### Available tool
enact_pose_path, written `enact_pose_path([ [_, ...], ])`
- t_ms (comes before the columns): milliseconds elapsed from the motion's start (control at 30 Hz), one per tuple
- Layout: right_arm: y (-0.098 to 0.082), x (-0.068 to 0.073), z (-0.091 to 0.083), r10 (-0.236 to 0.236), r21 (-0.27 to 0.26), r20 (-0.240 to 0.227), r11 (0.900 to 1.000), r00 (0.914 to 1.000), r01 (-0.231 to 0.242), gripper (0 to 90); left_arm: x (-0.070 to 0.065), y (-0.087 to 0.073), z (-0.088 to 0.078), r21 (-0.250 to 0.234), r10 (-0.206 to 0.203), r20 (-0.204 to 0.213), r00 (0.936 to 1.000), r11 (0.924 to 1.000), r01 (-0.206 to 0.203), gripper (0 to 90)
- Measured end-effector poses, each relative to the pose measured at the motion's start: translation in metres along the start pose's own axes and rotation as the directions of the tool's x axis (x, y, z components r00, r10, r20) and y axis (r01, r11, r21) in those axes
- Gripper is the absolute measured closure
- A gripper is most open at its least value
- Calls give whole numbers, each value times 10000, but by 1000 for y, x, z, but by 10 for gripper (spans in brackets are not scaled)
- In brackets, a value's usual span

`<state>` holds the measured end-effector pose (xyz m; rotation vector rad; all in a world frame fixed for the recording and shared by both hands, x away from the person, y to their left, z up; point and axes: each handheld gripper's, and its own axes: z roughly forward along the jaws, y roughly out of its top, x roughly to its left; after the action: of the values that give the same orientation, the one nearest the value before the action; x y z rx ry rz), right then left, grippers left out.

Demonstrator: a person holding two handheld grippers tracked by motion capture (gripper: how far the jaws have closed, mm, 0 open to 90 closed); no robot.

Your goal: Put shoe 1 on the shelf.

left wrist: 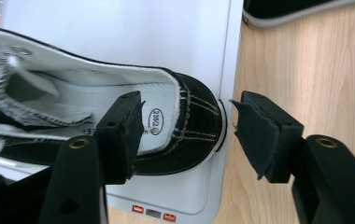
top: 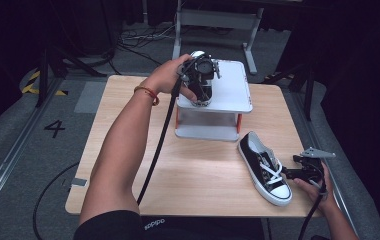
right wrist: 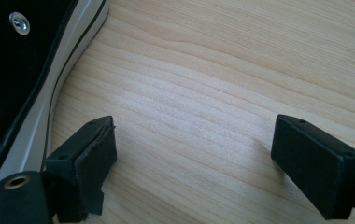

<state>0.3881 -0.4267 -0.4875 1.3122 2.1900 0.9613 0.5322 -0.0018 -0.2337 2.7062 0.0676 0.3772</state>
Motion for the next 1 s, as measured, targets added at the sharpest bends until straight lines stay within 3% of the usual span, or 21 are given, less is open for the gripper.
enact_pose_path([
  [100,0,0,0,-17,-1,-45,10000,10000,17,147,-8,-5,-13,-503,-183,-214,9996,9986,172,377],
  [233,0,-1,0,-17,4,-57,10000,10000,17,147,-18,-13,-26,-724,-406,-572,9975,9967,364,365],
  [300,0,-1,0,-58,1,-65,10000,10000,58,147,-26,-22,-35,-1122,-868,-845,9926,9907,771,349],
  [367,0,-1,0,-65,4,-70,10000,10000,65,148,-32,-27,-39,-1283,-977,-1071,9894,9882,837,335],
  [433,0,-1,0,-79,13,-107,10000,9999,79,149,-42,-38,-43,-1704,-1319,-1022,9860,9788,1133,324],
  [533,0,-2,0,-81,26,-144,10000,9999,81,153,-59,-52,-45,-1973,-1564,-1272,9795,9718,1295,304],
  [567,1,-2,0,-61,46,-174,10000,9998,62,157,-71,-63,-44,-2096,-1710,-1353,9759,9676,1405,295],
  [600,1,-2,0,-61,46,-174,10000,9998,62,157,-71,-63,-44,-2096,-1710,-1353,9759,9676,1405,293],
  [667,1,-3,-1,-52,77,-168,10000,9998,53,158,-83,-75,-39,-2349,-1955,-1095,9746,9578,1657,289],
  [733,1,-4,-2,-9,137,-138,9999,9999,11,164,-98,-88,-30,-2156,-1925,-1131,9748,9624,1651,280],
  [833,0,-6,-4,157,178,-152,9997,9998,-154,182,-119,-109,-15,-2140,-2031,-929,9747,9602,1796,263],
  [900,1,-8,-6,251,217,-119,9995,9996,-248,216,-133,-124,-2,-2302,-2247,-688,9720,9516,2037,262],
  [967,1,-9,-8,236,156,-111,9996,9997,-234,222,-145,-138,10,-2175,-2408,-691,9681,9507,2209,261],
  [1000,2,-9,-10,254,116,-145,9996,9996,-252,228,-150,-146,17,-2272,-2531,-507,9661,9449,2356,257],
])
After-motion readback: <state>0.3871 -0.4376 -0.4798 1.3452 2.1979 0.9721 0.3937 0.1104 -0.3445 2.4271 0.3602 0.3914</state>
